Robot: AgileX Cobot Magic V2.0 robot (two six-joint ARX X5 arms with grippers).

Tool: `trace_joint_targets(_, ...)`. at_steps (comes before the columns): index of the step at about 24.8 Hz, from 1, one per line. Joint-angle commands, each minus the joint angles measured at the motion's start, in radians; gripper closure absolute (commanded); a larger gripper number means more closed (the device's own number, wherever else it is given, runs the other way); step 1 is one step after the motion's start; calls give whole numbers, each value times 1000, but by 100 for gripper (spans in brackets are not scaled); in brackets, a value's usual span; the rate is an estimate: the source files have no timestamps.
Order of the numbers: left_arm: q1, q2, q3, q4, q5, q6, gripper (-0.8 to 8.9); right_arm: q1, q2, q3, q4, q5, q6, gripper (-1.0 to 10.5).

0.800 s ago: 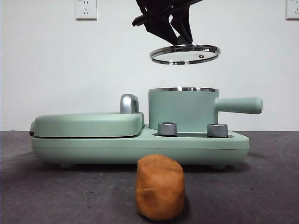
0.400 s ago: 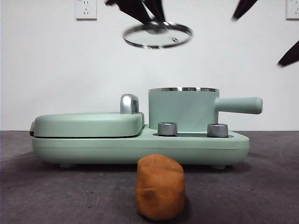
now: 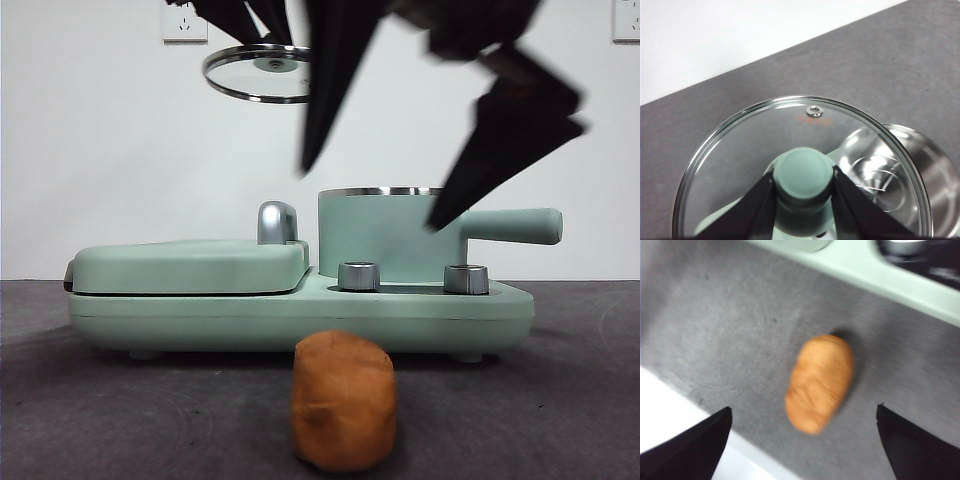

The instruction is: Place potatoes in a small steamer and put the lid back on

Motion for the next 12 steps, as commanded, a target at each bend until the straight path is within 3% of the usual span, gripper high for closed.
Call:
trace_joint_targets(1,16,-20,36,21,1,0,799,51,124,66,-1,43,18,486)
trace_joint_targets(7,62,-20,36,5,1,-1,799,69,316,100,-20,71,18,486)
trace_joint_targets(12,74,-20,36,5,2,-3,799,69,405,99,-8,40,18,531)
